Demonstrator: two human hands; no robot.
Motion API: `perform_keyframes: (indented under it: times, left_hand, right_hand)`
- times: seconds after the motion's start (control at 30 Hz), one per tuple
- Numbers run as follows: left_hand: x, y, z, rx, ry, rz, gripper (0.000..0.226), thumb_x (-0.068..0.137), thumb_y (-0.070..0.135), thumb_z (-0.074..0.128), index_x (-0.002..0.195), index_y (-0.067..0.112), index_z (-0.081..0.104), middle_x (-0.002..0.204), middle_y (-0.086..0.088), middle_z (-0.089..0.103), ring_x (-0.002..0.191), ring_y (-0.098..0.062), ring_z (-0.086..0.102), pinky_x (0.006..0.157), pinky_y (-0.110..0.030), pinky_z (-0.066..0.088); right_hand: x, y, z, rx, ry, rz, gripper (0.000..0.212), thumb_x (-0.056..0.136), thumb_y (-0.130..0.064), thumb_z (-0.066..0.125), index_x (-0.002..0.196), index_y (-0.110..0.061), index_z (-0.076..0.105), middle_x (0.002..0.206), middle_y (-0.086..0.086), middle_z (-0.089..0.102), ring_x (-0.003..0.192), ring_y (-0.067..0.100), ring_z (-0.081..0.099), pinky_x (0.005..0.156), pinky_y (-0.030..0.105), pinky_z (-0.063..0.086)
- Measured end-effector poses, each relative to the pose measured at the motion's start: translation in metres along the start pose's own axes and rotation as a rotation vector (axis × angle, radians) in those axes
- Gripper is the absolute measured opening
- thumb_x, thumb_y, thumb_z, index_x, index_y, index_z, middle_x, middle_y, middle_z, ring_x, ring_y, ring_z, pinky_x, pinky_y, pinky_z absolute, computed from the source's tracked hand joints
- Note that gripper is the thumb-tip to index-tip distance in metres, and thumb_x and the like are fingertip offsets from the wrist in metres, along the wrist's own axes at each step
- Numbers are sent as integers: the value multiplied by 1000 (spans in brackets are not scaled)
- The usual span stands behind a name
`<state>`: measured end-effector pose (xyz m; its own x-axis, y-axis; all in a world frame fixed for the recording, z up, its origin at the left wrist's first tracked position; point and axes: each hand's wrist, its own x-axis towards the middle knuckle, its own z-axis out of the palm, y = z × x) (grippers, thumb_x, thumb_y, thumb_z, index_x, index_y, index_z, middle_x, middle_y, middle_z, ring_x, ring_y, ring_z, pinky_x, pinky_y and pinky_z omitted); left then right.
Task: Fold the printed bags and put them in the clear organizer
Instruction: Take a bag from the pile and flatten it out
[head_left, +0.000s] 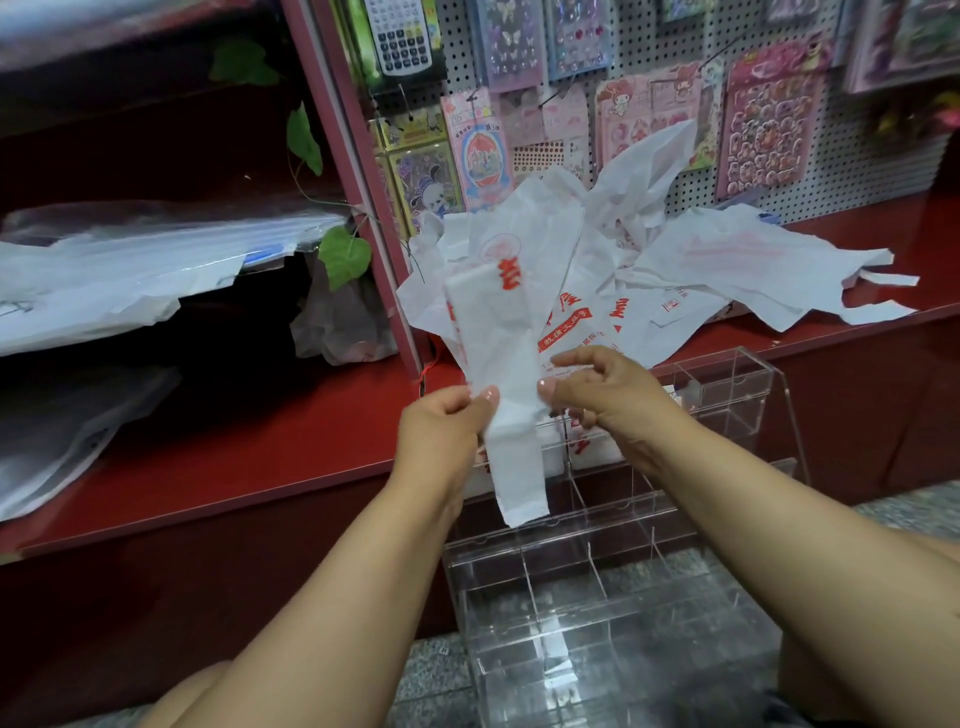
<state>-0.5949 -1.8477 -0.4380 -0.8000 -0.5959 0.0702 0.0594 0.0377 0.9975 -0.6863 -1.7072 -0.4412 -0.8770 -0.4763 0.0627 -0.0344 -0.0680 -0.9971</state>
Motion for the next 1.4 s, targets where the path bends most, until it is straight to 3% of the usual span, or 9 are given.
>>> perform_keyframes:
  times: [0.2, 0.33, 0.43, 0.53, 0.67, 0.83, 1.07, 1.23, 1.4]
  left_hand:
    - [6, 12, -1, -121, 28, 2, 19, 90, 8, 67, 71, 11, 72, 74, -8, 73, 69, -22, 66, 68, -33, 54]
    - [7, 11, 0, -106, 19, -9, 22, 87, 12, 70, 65, 13, 71, 64, -1, 67, 60, -17, 57, 59, -25, 46]
    - [4, 10, 1, 6, -19, -11, 27, 88, 12, 70, 61, 15, 67, 50, 11, 57, 47, -4, 48, 51, -18, 37]
    - [-2, 7, 0, 104, -87, 26, 27, 90, 9, 66, 63, 9, 63, 44, 14, 50, 37, 3, 39, 42, -11, 32]
    - [-9, 1, -1, 216, -137, 98, 42, 90, 8, 67, 51, 8, 51, 44, 8, 40, 37, -2, 29, 43, -14, 27]
    - [-13, -5, 0, 269, -135, 89, 22, 88, 10, 70, 70, -2, 64, 56, -6, 52, 44, -9, 40, 50, -16, 35]
    - [-10, -6, -2, 328, -57, 13, 31, 82, 25, 77, 103, 16, 55, 74, 2, 63, 62, -8, 58, 61, -20, 45]
    - [-4, 17, -4, 153, -202, -349, 27, 87, 33, 70, 78, 10, 59, 45, 7, 46, 34, -4, 31, 35, -15, 17]
    - [2, 25, 2, -155, -226, -521, 21, 90, 23, 66, 75, 16, 53, 44, 7, 48, 30, 1, 37, 28, -9, 20]
  right_hand:
    - [-10, 13, 11, -113, -314, 86, 20, 83, -3, 70, 94, -19, 64, 58, 6, 63, 40, 9, 50, 41, 18, 40]
    - [-4, 21, 13, 7, -288, 122, 8, 88, 5, 59, 85, -1, 64, 65, 9, 68, 56, 13, 63, 54, 19, 52]
    - [1, 20, 8, 215, -259, 172, 23, 85, 18, 44, 93, 11, 64, 75, 15, 71, 73, 21, 66, 64, 22, 57]
    - [3, 17, 5, 521, -265, 191, 41, 78, 4, 38, 111, 25, 51, 99, 28, 64, 87, 31, 65, 65, 33, 58]
    - [3, 15, 5, 566, -241, 186, 42, 84, -22, 60, 113, 9, 58, 100, 24, 67, 88, 30, 68, 70, 37, 59]
    - [4, 20, 6, 294, -167, 131, 17, 87, -2, 61, 102, 5, 67, 97, 17, 73, 91, 30, 70, 75, 33, 57]
    - [5, 22, 3, 145, -42, -40, 55, 79, 8, 68, 128, -12, 54, 101, 13, 73, 92, 29, 71, 80, 41, 57]
    - [5, 21, -1, -44, -54, -146, 63, 74, 1, 74, 127, -26, 53, 87, 7, 74, 85, 29, 71, 81, 49, 57]
    - [3, 20, 0, -137, -78, -196, 60, 72, -4, 78, 116, -37, 53, 88, 13, 72, 88, 35, 68, 73, 41, 55]
